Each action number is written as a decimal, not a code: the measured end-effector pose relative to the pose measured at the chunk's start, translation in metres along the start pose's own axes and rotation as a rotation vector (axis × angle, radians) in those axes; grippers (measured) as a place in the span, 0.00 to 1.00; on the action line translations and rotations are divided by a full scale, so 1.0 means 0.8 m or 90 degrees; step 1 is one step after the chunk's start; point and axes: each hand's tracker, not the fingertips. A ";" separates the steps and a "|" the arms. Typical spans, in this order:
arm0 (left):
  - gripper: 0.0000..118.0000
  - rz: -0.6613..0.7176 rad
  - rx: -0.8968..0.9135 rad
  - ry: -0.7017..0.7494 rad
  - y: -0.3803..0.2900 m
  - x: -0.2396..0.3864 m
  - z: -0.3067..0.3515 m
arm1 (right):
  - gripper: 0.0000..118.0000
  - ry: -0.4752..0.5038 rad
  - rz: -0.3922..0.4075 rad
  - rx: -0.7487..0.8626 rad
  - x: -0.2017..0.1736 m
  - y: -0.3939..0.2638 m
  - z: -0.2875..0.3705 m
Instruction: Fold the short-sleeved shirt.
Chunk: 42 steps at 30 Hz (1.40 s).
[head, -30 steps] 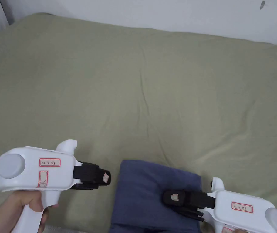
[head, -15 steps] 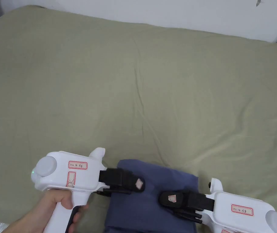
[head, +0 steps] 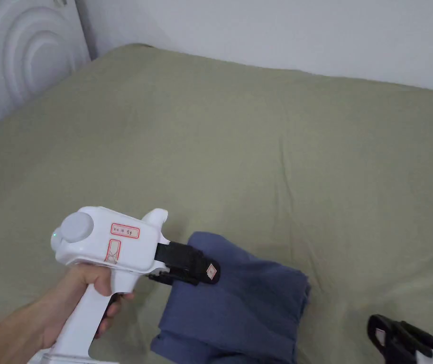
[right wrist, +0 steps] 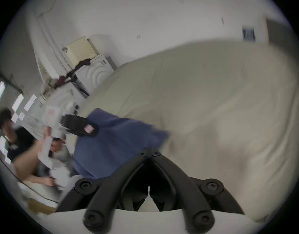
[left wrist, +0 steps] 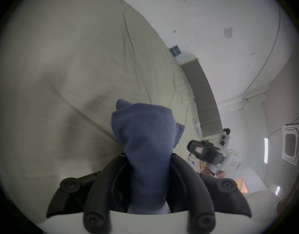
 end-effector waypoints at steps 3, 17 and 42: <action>0.24 0.017 0.032 0.054 0.021 -0.034 0.067 | 0.01 -0.072 0.031 0.057 -0.014 0.003 0.019; 0.25 0.054 0.036 0.204 0.139 -0.162 0.213 | 0.01 -0.141 0.035 0.064 0.008 0.011 0.022; 0.08 -0.198 0.290 0.259 -0.049 0.210 0.038 | 0.01 -0.091 0.035 0.148 0.055 0.041 0.108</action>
